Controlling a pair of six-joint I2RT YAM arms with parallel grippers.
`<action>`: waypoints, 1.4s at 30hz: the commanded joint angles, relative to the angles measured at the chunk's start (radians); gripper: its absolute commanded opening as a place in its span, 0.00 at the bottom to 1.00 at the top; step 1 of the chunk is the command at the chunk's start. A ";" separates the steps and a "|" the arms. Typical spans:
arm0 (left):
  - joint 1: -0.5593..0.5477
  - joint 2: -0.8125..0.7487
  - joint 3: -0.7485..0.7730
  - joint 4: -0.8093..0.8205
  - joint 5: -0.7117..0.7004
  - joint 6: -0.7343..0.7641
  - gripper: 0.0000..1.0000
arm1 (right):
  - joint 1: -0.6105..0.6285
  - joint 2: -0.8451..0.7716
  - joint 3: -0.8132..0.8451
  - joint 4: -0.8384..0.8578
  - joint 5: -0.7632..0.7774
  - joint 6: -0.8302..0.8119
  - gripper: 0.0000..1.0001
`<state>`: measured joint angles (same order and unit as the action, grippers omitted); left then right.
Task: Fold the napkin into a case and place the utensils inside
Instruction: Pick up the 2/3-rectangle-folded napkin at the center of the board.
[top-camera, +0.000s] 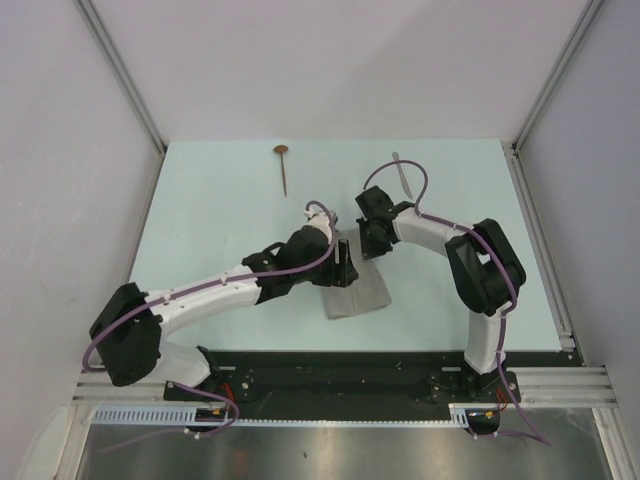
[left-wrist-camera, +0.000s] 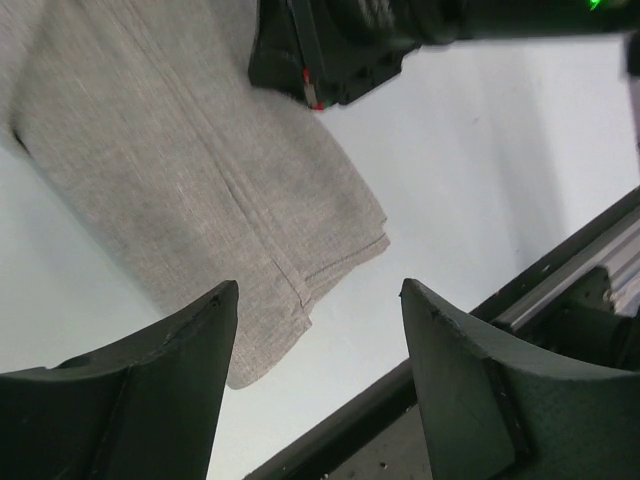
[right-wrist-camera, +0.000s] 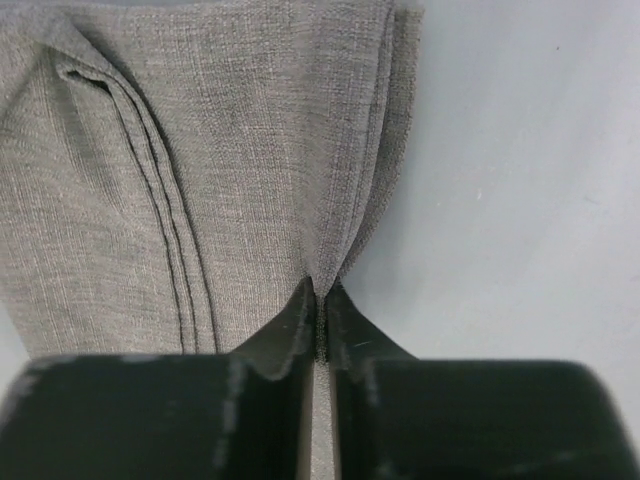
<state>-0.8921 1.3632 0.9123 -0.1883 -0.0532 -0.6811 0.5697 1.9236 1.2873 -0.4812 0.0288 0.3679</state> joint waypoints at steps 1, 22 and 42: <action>-0.036 0.048 -0.029 0.091 -0.033 -0.012 0.72 | 0.007 -0.001 0.069 -0.082 -0.020 0.066 0.01; 0.189 0.074 0.046 -0.029 0.229 -0.155 0.66 | 0.009 -0.084 0.003 -0.008 -0.056 0.060 0.00; 0.094 0.168 0.031 0.086 0.056 -0.110 0.67 | -0.056 -0.140 -0.091 0.102 -0.257 0.279 0.00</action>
<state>-0.7929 1.5246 0.9184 -0.1375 0.0853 -0.8185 0.4980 1.8397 1.2057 -0.4088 -0.1879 0.6121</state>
